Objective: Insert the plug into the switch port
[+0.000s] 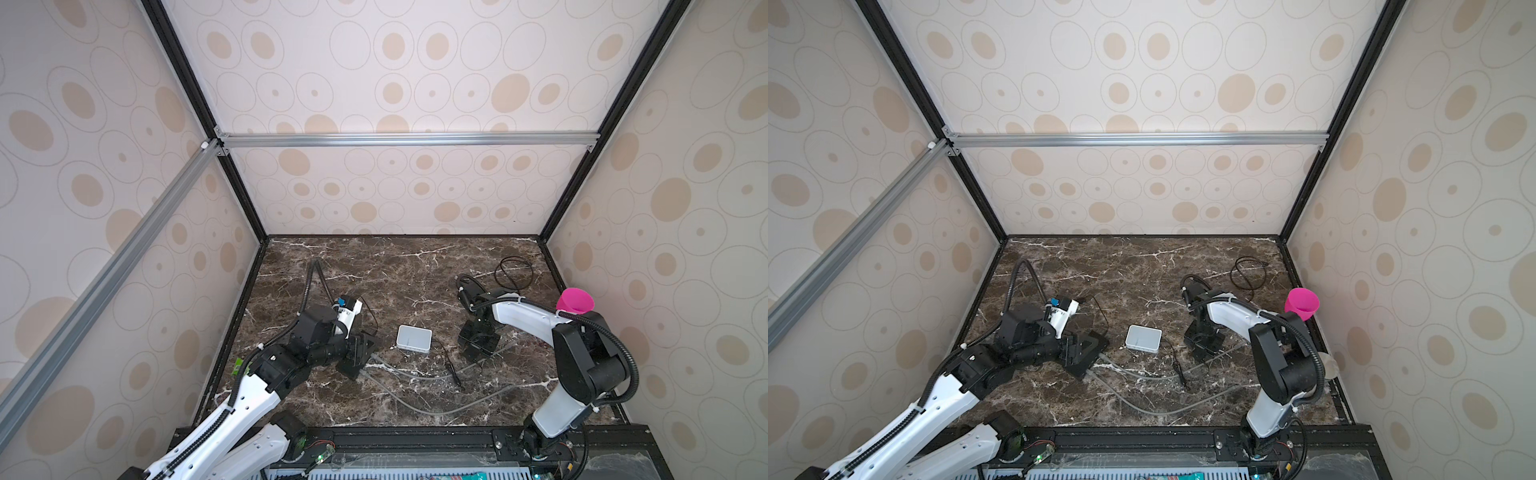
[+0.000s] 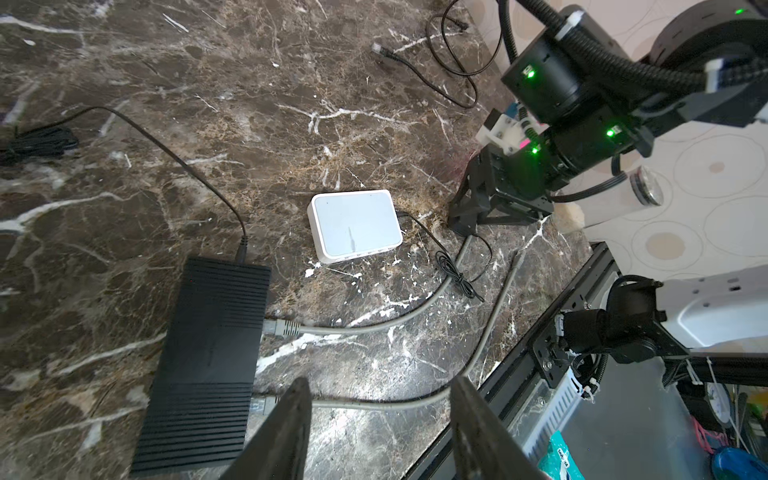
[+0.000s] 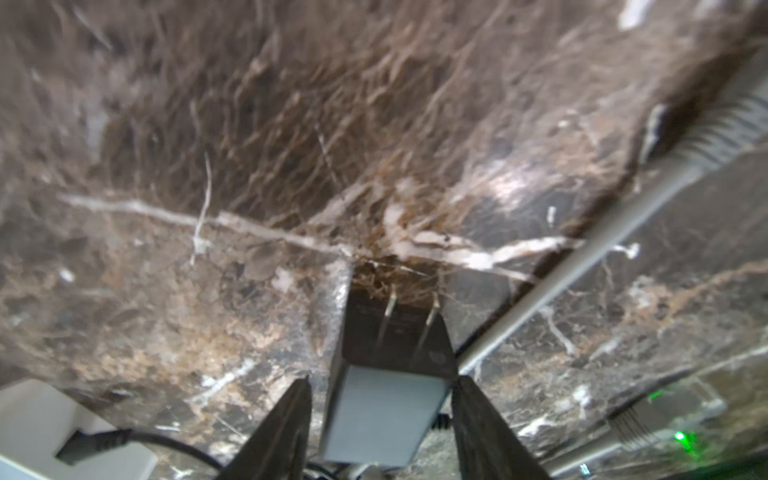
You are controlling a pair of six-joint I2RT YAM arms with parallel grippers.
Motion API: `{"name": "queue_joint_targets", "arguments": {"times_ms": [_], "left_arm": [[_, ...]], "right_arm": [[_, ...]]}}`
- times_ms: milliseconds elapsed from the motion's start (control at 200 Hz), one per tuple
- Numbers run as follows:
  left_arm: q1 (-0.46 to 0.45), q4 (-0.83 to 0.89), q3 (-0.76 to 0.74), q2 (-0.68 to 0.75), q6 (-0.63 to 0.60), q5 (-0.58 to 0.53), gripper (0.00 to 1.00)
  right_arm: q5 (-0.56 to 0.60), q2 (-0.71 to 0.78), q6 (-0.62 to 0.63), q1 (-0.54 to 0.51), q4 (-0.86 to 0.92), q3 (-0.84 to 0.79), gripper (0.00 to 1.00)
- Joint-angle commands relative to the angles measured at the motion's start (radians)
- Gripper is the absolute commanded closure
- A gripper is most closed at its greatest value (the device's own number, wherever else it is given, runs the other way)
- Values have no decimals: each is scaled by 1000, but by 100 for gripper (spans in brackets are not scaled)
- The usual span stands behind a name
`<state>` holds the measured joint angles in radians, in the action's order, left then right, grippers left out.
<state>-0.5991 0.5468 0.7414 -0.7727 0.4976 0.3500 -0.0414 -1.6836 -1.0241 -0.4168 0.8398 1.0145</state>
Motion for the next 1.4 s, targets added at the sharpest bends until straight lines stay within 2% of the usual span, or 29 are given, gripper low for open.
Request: {"name": "queue_joint_targets", "arguments": {"times_ms": [0, 80, 145, 260, 350, 525, 710, 830, 1000, 1125, 1290, 1396], "left_arm": [[8, 46, 11, 25, 19, -42, 46], [8, 71, 33, 43, 1, -69, 46], [9, 98, 56, 59, -19, -110, 46], [8, 118, 76, 91, -38, -184, 43], [8, 102, 64, 96, -32, -176, 42], [10, 97, 53, 41, 14, -199, 42], [10, -50, -47, -1, 115, -127, 42], [9, -56, -47, -12, 106, -131, 42], [10, -43, -5, -51, 84, -120, 41], [10, -65, -8, -70, 90, -96, 41], [11, -63, -5, -101, 79, -91, 41], [14, -71, -12, -104, 77, -97, 41]], "right_arm": [[1, -15, -32, 1, -9, -14, 49], [8, -22, -24, 1, -8, -13, 51], [11, -16, -29, 6, 6, -5, 61], [27, 43, -37, 8, 52, 33, 62], [40, 105, -35, 8, 113, 115, 68], [86, 110, 35, 8, 81, 319, 69], [-38, -176, 188, 10, -21, 563, 68], [-164, -392, 276, 2, -73, 728, 70], [-269, -626, 391, -41, -101, 980, 66], [-395, -787, 367, -48, -173, 1156, 66], [-476, -1047, 306, -61, -131, 1559, 65], [-559, -1123, 226, -62, -215, 1617, 59]]}}
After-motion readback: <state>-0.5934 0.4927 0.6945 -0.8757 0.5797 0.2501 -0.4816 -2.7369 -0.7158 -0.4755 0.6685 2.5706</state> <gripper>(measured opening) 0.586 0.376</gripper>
